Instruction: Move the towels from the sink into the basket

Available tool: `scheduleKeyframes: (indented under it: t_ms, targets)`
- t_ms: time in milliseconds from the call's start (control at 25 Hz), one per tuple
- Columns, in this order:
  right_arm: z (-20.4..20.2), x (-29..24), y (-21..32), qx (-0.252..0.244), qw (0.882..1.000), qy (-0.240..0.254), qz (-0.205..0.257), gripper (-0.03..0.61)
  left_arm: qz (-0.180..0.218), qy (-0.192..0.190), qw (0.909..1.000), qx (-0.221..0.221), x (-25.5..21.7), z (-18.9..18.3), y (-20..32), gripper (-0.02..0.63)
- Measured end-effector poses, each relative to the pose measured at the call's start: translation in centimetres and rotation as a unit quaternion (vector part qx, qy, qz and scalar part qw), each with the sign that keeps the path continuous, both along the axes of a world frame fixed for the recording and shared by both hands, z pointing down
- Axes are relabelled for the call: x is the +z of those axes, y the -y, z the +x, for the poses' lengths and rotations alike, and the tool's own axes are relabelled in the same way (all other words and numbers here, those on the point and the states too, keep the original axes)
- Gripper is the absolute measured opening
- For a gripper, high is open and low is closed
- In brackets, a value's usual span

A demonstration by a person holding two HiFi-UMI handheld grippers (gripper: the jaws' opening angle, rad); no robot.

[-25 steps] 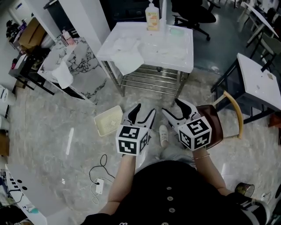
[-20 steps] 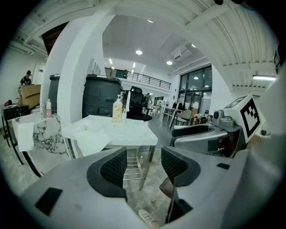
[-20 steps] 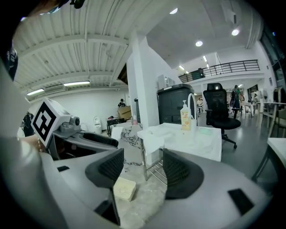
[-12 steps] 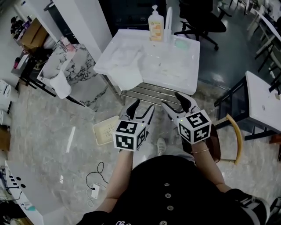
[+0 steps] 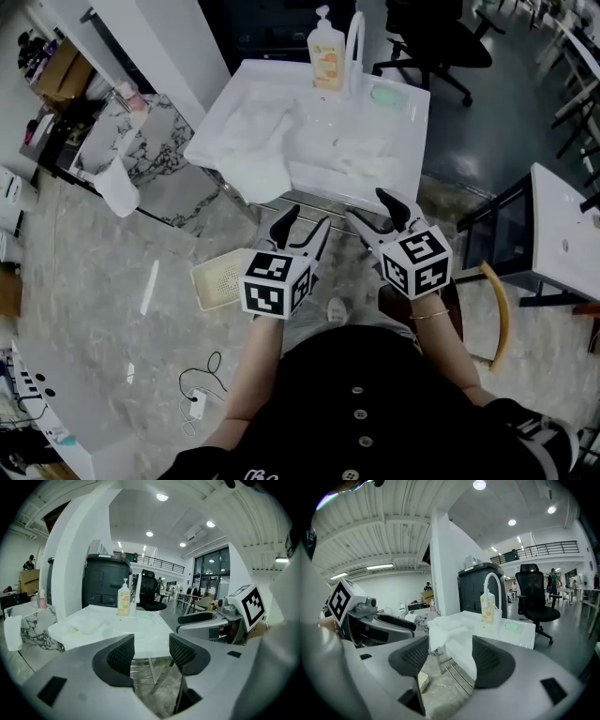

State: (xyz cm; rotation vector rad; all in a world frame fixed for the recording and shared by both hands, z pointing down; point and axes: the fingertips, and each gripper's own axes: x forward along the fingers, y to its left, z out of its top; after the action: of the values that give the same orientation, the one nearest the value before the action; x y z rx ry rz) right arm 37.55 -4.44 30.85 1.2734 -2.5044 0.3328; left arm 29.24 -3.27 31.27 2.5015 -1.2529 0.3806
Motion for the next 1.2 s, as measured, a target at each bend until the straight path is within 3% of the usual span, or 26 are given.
scheduleKeyframes:
  t_ms: [720, 1200]
  targets:
    - [1.7, 4.9, 6.8, 0.029, 0.994, -0.089, -0.049, 0.29, -0.068, 0.006, 0.9958, 0.062, 4.9, 1.9, 6.8, 0.219]
    - [2.2, 9.6, 12.8, 0.031, 0.977, -0.191, -0.091, 0.355, -0.105, 0.011, 0.9876, 0.117, 8.3, 2.5, 12.0, 0.219]
